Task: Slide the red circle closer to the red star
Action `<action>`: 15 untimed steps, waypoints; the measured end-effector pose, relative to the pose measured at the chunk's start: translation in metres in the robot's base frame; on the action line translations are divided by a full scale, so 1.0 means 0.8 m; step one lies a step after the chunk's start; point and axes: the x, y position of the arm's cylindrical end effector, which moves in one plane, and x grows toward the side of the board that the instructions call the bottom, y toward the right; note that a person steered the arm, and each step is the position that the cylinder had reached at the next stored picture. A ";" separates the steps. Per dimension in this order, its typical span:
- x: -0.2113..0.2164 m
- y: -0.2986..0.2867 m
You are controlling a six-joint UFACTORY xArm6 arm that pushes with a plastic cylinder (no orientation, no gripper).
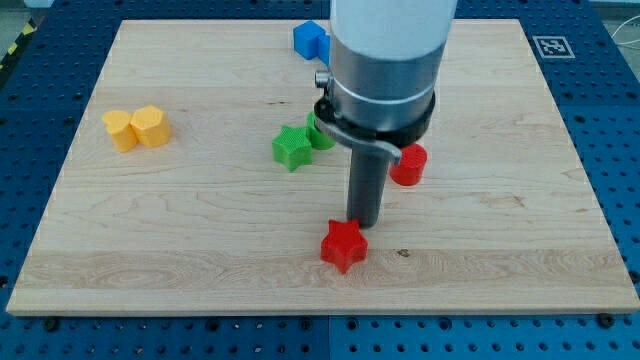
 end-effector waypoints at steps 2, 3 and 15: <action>0.018 0.000; -0.010 0.028; -0.054 0.046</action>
